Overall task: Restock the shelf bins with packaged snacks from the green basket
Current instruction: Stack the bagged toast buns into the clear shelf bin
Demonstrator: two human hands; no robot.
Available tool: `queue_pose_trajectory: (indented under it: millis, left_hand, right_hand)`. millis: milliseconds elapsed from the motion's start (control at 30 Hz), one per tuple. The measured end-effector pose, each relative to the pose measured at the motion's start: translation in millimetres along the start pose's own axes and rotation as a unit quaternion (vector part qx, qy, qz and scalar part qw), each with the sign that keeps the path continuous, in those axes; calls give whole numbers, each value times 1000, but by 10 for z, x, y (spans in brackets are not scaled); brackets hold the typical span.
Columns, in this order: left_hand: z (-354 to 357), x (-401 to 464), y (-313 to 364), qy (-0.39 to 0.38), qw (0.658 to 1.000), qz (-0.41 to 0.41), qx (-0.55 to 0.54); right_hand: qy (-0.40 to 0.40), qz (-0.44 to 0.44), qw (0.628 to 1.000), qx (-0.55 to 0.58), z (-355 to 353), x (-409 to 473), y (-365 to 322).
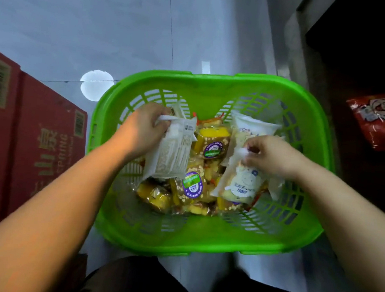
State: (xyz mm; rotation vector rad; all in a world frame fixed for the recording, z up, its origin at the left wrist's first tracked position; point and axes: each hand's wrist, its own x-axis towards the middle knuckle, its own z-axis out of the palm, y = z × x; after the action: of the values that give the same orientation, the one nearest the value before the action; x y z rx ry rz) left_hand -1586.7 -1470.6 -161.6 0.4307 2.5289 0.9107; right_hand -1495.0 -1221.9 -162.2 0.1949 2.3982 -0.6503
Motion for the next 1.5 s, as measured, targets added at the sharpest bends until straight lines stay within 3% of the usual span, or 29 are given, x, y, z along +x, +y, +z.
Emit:
queue_pose_trajectory:
  millis: [133, 233, 300, 367, 533, 633, 733, 867, 1033, 1167, 1233, 1333, 1500]
  left_hand:
    - [265, 401, -101, -68, 997, 1, 46]
    - [339, 483, -106, -83, 994, -34, 69]
    - [333, 438, -75, -52, 995, -48, 76]
    - [318, 361, -44, -25, 996, -54, 61]
    - [269, -8, -30, 83, 994, -76, -7]
    - [171, -389, 86, 125, 989, -52, -66]
    - [-50, -813, 456, 136, 982, -30, -131]
    - [-562, -1287, 1288, 165, 967, -1, -193]
    - [-1336, -1806, 2549, 112, 966, 39, -228]
    - [-1882, -2169, 3525, 12, 966, 90, -244]
    - [-2068, -2305, 4006, -35, 959, 114, -258]
    - [-2129, -2497, 4685, -107, 931, 176, -302]
    - [-1759, -2855, 5603, -241, 865, 221, -381]
  right_hand:
    - [193, -18, 980, -42, 11, 85, 40]
    - [164, 15, 985, -54, -48, 260, 81]
    - [114, 37, 989, -83, -56, 340, 60]
    - [114, 57, 987, -93, -45, 362, 14]
    - [204, 22, 972, -116, 106, 138, -38]
    - [285, 0, 958, -22, 43, -258, -153]
    - [381, 5, 922, 68, -187, -839, -401]
    - [423, 61, 900, 88, -588, -1845, -752]
    - [472, 127, 870, 72, -1143, -3320, -1284]
    - [525, 163, 827, 114, -1582, -4515, -1620]
    - [543, 189, 795, 194, -1757, -5066, -1661]
    - [572, 205, 707, 362, -1962, -5808, -1595]
    - [638, 260, 569, 450, -1916, -6653, -1160]
